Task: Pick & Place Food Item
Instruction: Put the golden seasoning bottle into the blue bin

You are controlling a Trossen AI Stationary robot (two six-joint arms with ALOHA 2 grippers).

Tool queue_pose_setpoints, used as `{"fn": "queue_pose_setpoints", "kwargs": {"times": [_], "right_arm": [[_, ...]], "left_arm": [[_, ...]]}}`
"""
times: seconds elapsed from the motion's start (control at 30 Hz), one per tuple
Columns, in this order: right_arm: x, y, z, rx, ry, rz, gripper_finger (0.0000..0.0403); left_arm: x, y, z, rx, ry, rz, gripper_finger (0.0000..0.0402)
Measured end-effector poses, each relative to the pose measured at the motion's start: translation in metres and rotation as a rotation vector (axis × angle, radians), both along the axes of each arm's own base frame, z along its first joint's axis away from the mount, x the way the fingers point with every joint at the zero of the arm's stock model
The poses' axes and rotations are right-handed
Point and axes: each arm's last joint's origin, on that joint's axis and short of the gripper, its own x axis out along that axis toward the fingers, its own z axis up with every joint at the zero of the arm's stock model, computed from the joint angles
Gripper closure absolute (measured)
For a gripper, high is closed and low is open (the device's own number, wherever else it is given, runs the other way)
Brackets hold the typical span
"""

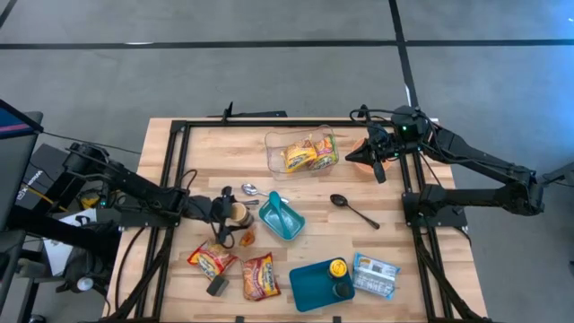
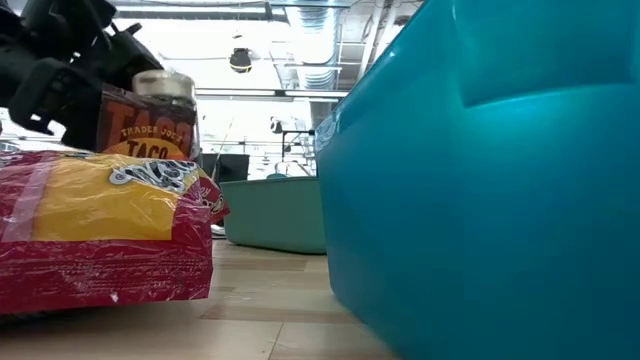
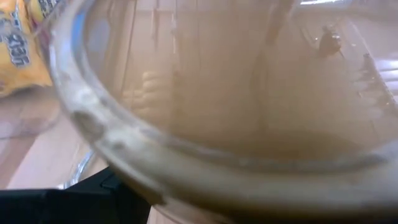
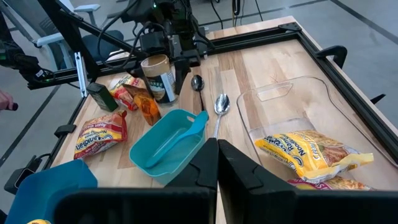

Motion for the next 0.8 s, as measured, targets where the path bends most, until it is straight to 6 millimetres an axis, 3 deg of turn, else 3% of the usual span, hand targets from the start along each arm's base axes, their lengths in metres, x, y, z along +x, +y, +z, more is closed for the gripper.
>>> {"fn": "queue_pose_setpoints", "kwargs": {"times": [0.43,0.8], "right_arm": [[0.000,0.000,0.000,0.000,0.000,0.000,0.0403],[0.000,0.000,0.000,0.000,0.000,0.000,0.0403]], "left_arm": [[0.020,0.003,0.029,-0.011,-0.097,0.069,0.0123],[0.043,-0.001,0.075,-0.037,-0.246,0.120,0.0122]]}}
